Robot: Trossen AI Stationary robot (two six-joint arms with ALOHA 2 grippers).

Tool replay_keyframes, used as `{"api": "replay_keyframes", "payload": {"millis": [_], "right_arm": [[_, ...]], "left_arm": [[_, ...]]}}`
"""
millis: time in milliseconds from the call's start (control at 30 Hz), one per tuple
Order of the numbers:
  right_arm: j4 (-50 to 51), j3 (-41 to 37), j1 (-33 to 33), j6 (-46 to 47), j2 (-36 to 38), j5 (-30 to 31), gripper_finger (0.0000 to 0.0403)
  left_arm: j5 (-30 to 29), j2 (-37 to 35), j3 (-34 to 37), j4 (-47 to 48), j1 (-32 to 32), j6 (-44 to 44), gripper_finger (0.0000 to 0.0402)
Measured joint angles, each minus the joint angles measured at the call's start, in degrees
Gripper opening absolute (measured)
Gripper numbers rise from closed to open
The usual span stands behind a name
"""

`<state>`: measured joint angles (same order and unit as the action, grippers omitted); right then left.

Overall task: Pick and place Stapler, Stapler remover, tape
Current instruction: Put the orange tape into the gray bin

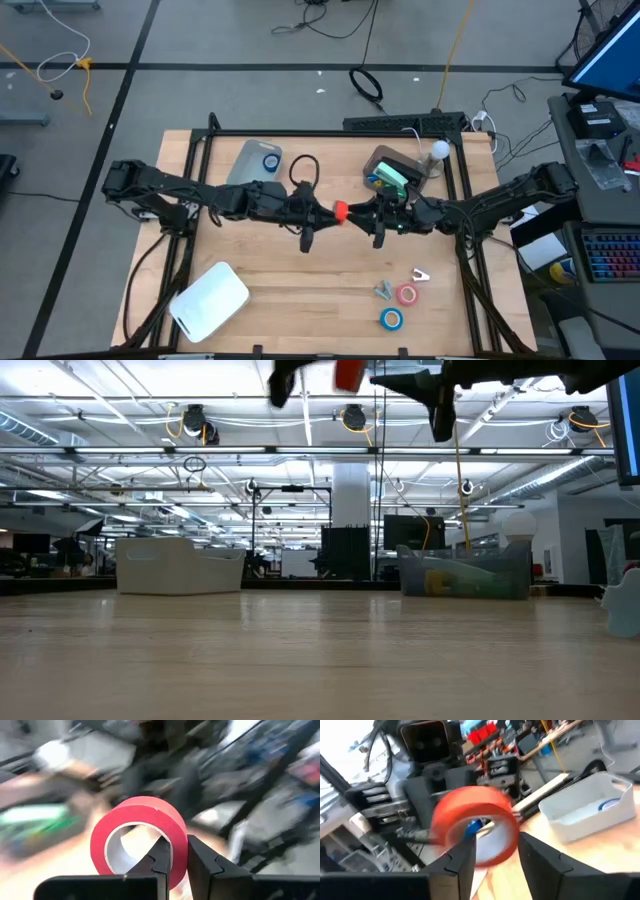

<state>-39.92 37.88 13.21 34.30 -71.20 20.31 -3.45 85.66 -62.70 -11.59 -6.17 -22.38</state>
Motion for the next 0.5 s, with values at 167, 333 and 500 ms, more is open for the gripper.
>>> {"api": "replay_keyframes", "payload": {"millis": [167, 333, 500], "right_arm": [[4.99, 0.1, 0.13, 0.71, 2.3, -3.04, 0.0156], [7.18, 0.1, 0.16, -0.01, 4.22, -5.91, 0.0154], [7.21, 0.1, 0.03, -0.37, 4.35, -8.65, 0.0151]], "left_arm": [[-7.06, -5.31, 0.18, 13.96, 0.26, 0.86, 0.0034], [-15.37, -10.23, 0.18, 28.14, 1.09, -0.12, 0.0034], [-22.39, -13.35, 0.04, 40.31, 3.66, -2.83, 0.0034]]}}
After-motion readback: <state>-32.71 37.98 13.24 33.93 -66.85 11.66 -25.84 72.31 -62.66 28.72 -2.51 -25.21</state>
